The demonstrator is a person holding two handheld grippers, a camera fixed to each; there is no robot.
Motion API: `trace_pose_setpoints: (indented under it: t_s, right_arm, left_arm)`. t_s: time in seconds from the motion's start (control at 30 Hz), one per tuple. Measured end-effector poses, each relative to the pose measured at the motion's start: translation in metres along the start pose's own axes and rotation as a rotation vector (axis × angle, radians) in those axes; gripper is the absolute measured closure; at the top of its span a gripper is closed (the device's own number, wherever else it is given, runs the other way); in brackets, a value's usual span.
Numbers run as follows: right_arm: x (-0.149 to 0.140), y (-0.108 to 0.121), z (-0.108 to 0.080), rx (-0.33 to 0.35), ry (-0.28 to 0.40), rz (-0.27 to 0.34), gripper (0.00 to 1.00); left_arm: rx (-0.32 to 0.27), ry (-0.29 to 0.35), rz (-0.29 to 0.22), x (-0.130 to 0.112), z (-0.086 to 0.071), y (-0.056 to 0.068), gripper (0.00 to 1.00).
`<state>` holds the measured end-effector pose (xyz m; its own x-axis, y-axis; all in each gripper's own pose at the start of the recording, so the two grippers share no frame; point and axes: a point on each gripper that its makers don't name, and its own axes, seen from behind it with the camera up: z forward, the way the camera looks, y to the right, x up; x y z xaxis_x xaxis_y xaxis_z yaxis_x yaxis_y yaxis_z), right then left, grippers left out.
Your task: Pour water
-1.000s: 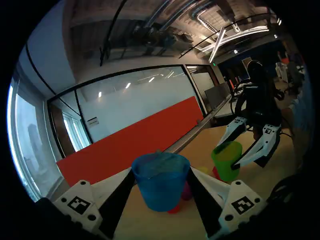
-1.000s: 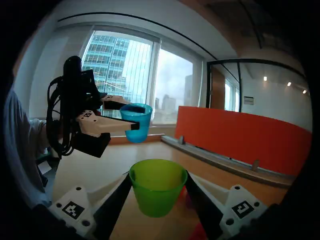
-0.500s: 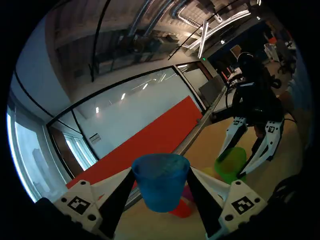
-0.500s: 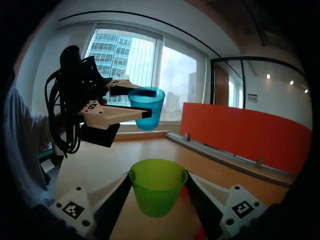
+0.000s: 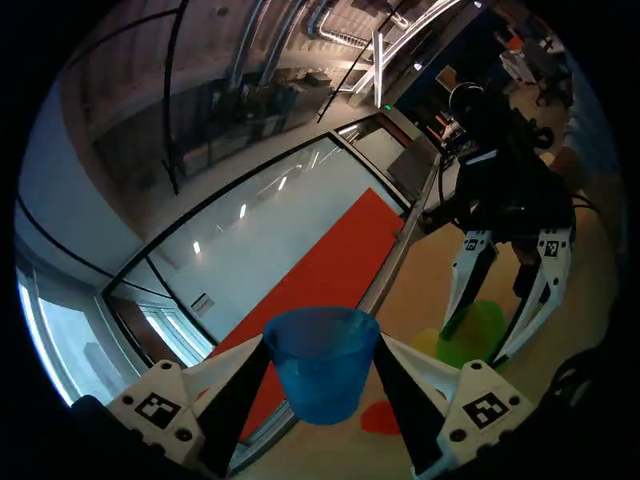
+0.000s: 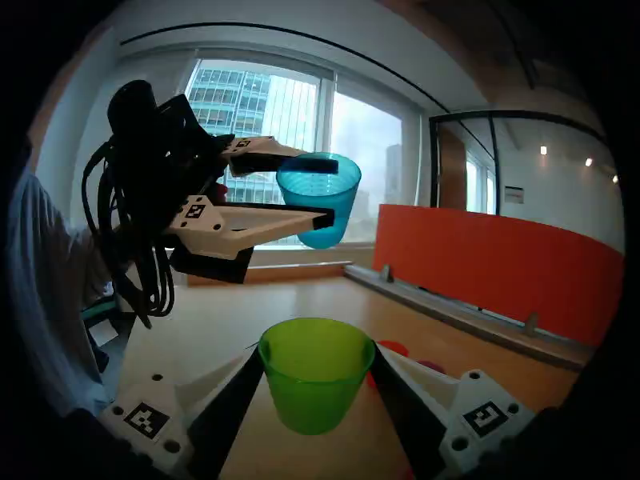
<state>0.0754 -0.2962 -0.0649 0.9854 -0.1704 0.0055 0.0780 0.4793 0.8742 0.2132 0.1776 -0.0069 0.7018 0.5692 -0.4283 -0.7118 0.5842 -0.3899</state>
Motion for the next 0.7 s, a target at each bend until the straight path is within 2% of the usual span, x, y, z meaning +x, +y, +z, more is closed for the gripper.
trace_pose_setpoints:
  t_s: [0.7]
  right_arm:
    - [0.001,-0.011,0.006,0.026,0.002,-0.002,0.08]
  left_arm:
    - [0.013,0.026,0.193,0.018,0.006,-0.001,0.14]
